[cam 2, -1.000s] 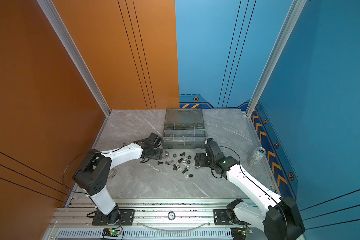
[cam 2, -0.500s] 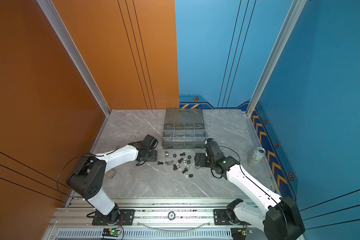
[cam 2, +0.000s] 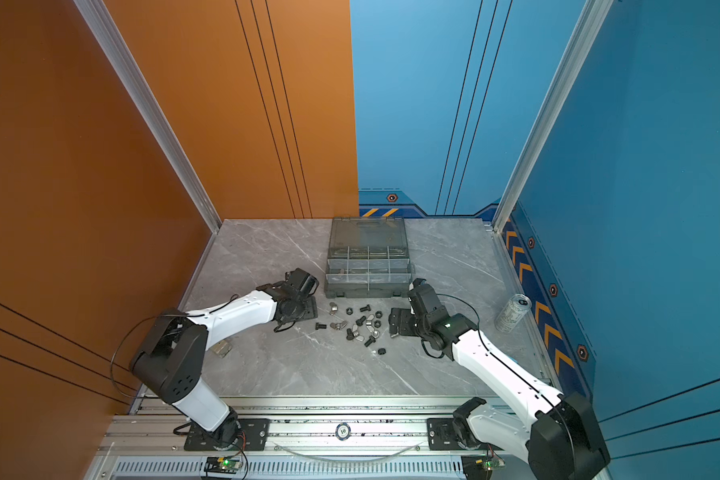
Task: Sort the screws and nuts into containers
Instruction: 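Align and close the left gripper on the silver wing nut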
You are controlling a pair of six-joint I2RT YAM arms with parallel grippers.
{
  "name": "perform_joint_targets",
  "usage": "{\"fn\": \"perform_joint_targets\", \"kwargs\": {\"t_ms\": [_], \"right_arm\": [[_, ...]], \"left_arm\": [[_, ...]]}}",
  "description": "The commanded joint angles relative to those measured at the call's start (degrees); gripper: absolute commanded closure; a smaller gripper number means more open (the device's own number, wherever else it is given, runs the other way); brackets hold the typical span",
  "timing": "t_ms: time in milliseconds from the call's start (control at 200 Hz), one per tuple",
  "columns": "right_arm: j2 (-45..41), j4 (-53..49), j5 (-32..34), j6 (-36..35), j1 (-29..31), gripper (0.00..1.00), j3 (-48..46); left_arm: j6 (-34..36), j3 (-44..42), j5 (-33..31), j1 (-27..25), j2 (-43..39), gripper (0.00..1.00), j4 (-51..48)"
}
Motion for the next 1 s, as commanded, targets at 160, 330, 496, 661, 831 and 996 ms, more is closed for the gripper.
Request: {"fn": "perform_joint_targets", "kwargs": {"t_ms": [160, 330, 496, 661, 831, 996], "right_arm": [[0.2, -0.1, -0.4, -0.4, 0.3, 0.05, -1.2], [0.1, 0.0, -0.3, -0.6, 0.2, 0.05, -1.5], [0.1, -0.1, -0.4, -0.8, 0.2, 0.05, -1.6], [0.1, 0.0, -0.3, -0.8, 0.1, 0.05, -1.7], [0.2, 0.0, -0.4, -0.7, 0.1, 0.05, -1.7], [0.2, 0.0, -0.4, -0.7, 0.2, 0.04, -1.8]], "left_arm": [[-2.9, 4.0, -0.7, -1.3, 3.7, 0.24, -1.4], [-2.9, 4.8, -0.7, -1.3, 4.8, 0.24, -1.8], [-2.8, 4.6, -1.6, -1.5, 5.0, 0.26, -2.8], [-2.6, 4.5, -2.5, -1.7, 5.6, 0.27, -4.0], [-2.5, 4.2, -2.2, -1.8, 6.3, 0.33, -4.1], [-2.5, 3.4, -2.2, -1.8, 6.2, 0.38, -4.1]]}}
